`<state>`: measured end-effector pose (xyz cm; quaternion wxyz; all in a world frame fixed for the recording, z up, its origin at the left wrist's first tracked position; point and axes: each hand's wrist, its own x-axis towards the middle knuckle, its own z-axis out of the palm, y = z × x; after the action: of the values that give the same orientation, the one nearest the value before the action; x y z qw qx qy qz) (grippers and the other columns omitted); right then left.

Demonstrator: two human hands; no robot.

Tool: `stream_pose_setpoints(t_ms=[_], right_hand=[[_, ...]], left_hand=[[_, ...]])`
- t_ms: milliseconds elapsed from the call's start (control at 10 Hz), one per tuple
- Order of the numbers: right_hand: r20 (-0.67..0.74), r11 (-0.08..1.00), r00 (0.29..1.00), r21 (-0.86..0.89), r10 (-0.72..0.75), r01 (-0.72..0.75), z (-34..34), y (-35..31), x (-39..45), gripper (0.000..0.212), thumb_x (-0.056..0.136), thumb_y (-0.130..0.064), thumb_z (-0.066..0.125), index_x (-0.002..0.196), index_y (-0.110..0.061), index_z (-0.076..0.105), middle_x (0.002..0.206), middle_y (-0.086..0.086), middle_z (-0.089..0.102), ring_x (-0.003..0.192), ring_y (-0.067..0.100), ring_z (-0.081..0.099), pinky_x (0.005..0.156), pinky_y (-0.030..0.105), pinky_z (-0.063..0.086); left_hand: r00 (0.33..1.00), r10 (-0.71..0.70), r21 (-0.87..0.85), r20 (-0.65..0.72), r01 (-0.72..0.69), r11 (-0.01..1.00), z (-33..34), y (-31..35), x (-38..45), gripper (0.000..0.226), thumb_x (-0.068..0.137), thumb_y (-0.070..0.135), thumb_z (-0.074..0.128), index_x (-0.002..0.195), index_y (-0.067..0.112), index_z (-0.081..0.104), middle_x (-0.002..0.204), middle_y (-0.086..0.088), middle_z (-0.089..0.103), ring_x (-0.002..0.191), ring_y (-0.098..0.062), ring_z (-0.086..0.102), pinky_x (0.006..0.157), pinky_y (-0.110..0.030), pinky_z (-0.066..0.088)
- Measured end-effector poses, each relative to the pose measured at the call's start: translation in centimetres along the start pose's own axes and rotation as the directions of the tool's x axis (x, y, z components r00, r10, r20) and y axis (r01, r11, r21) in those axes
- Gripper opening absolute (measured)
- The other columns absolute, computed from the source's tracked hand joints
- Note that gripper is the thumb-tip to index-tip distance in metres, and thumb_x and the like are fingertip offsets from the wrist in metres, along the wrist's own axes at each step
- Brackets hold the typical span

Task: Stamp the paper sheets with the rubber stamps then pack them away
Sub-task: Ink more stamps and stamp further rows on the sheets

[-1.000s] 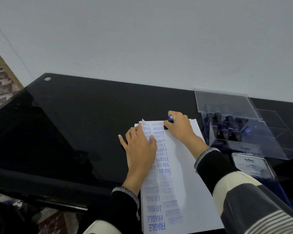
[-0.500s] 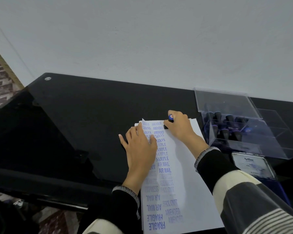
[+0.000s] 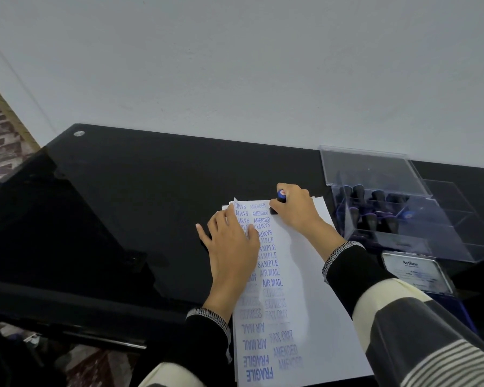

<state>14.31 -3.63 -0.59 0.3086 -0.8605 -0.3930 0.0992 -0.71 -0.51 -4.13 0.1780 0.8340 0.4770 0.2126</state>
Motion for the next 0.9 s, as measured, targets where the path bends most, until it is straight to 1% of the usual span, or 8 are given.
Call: stream_pose_setpoints(t_ms=[200,300,400,500,600,700,800,900], right_hand=[[0.003,0.983,0.995,0.153,0.1,-0.1,-0.5,0.5,0.3,0.02,0.087,-0.015,0.06,0.074,-0.006,0.047,0.069,0.011,0.051,0.06,0.017,0.048,0.053,0.025,0.04],[-0.012,0.92,0.974,0.332,0.226,-0.21,-1.5,0.9,0.3,0.018,0.088,-0.013,0.058,0.075,-0.008,0.047,0.065,0.013,0.049,0.051,0.014,0.049,0.041,0.018,0.039],[-0.024,0.807,0.938,0.518,0.346,-0.285,-2.6,1.0,0.1,0.018,0.088,-0.011,0.055,0.072,-0.012,0.048,0.059,0.011,0.053,0.044,0.01,0.047,0.041,0.02,0.036],[-0.002,0.688,0.916,0.661,0.401,-0.3,-3.7,0.9,-0.4,0.025,0.089,-0.007,0.054,0.067,-0.014,0.044,0.056,0.011,0.051,0.034,0.006,0.041,0.035,0.017,0.031],[0.007,0.619,0.907,0.729,0.42,-0.292,-4.4,0.6,-1.0,0.024,0.09,-0.006,0.054,0.069,-0.013,0.044,0.058,0.013,0.052,0.03,0.005,0.038,0.034,0.015,0.03],[-0.007,0.599,0.906,0.753,0.422,-0.273,-5.0,0.5,-1.8,0.021,0.091,-0.008,0.057,0.072,-0.012,0.046,0.059,0.012,0.055,0.034,0.006,0.042,0.036,0.017,0.035],[-0.061,0.633,0.915,0.741,0.4,-0.227,-5.5,0.8,-3.1,0.018,0.09,-0.012,0.06,0.076,-0.011,0.048,0.061,0.011,0.06,0.045,0.013,0.045,0.044,0.022,0.04],[-0.112,0.666,0.921,0.723,0.373,-0.182,-6.3,1.4,-4.8,0.013,0.09,-0.013,0.06,0.081,-0.01,0.051,0.066,0.011,0.063,0.05,0.015,0.05,0.051,0.026,0.045]], left_hand=[[1.0,0.011,0.009,-0.011,-0.011,1.0,0.1,0.0,-0.1,0.061,0.095,0.041,0.043,0.147,0.014,0.028,0.141,-0.003,0.041,0.135,-0.022,0.032,0.117,-0.054,0.007],[1.0,0.013,0.019,-0.009,-0.012,1.0,0.1,0.0,-0.1,0.061,0.095,0.041,0.043,0.148,0.015,0.027,0.141,-0.003,0.041,0.135,-0.022,0.032,0.117,-0.054,0.007],[1.0,0.017,0.018,-0.008,-0.017,1.0,0.1,-0.1,0.0,0.061,0.095,0.041,0.042,0.148,0.015,0.026,0.141,-0.003,0.04,0.135,-0.021,0.032,0.117,-0.054,0.006],[1.0,0.02,0.022,-0.008,-0.02,1.0,0.1,-0.1,0.0,0.061,0.095,0.041,0.043,0.148,0.015,0.027,0.142,-0.003,0.04,0.135,-0.022,0.032,0.117,-0.054,0.006],[1.0,0.014,0.018,-0.003,-0.014,1.0,0.0,-0.1,0.0,0.06,0.095,0.04,0.043,0.148,0.015,0.027,0.141,-0.003,0.04,0.135,-0.022,0.032,0.117,-0.055,0.006],[1.0,0.011,0.028,-0.003,-0.011,1.0,0.1,0.0,0.0,0.063,0.096,0.04,0.042,0.15,0.015,0.021,0.143,-0.003,0.039,0.136,-0.022,0.031,0.117,-0.054,0.007],[1.0,0.019,0.014,0.004,-0.019,1.0,0.0,0.1,-0.2,0.062,0.095,0.037,0.044,0.15,0.021,0.021,0.14,-0.002,0.04,0.136,-0.022,0.031,0.116,-0.055,0.006],[0.997,0.075,0.022,0.002,-0.075,0.997,-0.1,0.1,-0.2,0.038,0.095,0.034,0.046,0.133,0.028,0.045,0.141,-0.001,0.037,0.134,-0.024,0.033,0.115,-0.06,0.01]])
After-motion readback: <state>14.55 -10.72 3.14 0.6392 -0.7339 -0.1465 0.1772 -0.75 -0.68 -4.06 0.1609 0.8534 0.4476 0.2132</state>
